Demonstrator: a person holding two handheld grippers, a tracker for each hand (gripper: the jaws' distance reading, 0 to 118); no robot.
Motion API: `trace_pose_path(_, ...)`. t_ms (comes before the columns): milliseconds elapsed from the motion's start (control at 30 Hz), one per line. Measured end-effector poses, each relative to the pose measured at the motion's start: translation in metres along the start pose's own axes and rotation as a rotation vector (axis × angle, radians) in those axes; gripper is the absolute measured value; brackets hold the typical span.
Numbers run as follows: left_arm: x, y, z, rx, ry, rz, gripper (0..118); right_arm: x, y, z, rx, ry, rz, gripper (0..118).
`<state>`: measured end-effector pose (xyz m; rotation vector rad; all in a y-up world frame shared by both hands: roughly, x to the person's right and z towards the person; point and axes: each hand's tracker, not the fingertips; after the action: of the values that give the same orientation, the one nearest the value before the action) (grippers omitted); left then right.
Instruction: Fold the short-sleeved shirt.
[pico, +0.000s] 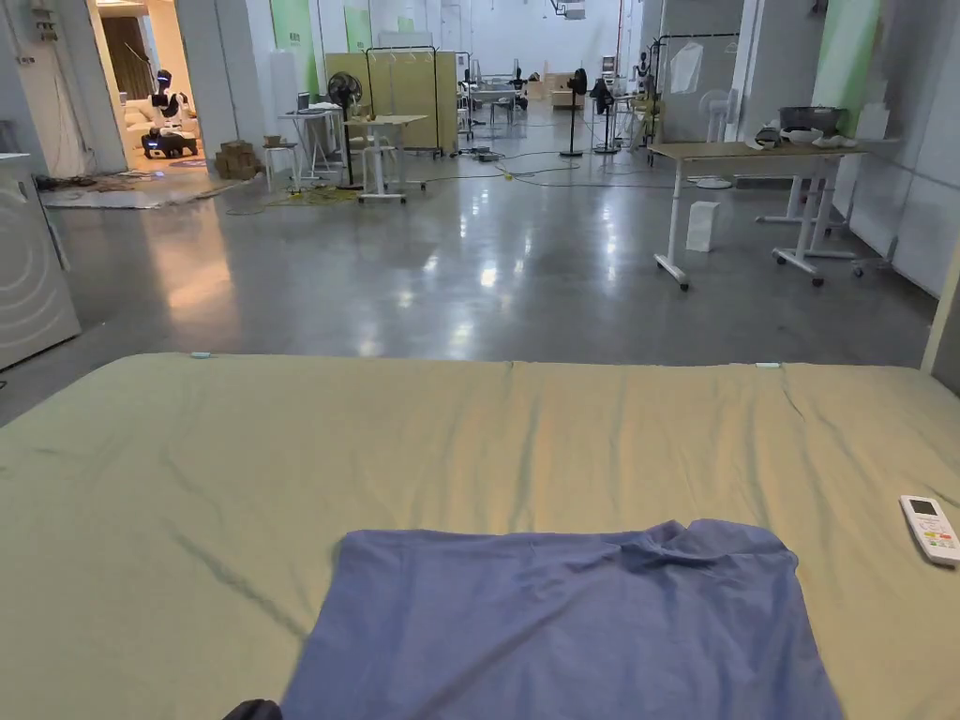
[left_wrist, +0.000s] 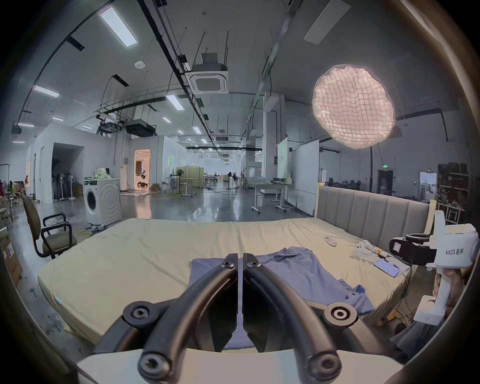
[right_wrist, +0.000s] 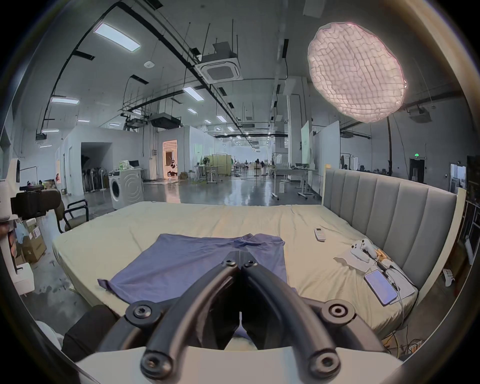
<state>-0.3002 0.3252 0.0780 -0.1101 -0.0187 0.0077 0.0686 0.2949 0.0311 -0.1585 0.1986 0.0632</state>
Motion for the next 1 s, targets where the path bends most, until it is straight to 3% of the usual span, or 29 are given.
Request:
trace_pose_path(467,-0.020,-0.011,0.001,-0.044,0.034,0.017,2,0.013,-0.003,-0.005,-0.065,-0.024,-0.078,0)
trace_pose_path(533,-0.026,-0.012,-0.002,-0.062,0.038,0.035,2,0.020,-0.008,-0.012,-0.186,-0.051,-0.276,0)
trace_pose_path(633,-0.035,-0.016,-0.006,-0.075,0.049,0.050,2,0.025,-0.013,-0.015,-0.116,-0.033,-0.244,0)
trace_pose_path(733,-0.045,-0.026,-0.010,-0.106,0.072,0.027,2,0.022,-0.012,-0.018,-0.157,-0.072,-0.112,0)
trace_pose_path(1000,-0.080,-0.070,-0.041,-0.275,0.086,0.036,2,0.021,-0.012,-0.019,-0.117,-0.015,-0.143,0)
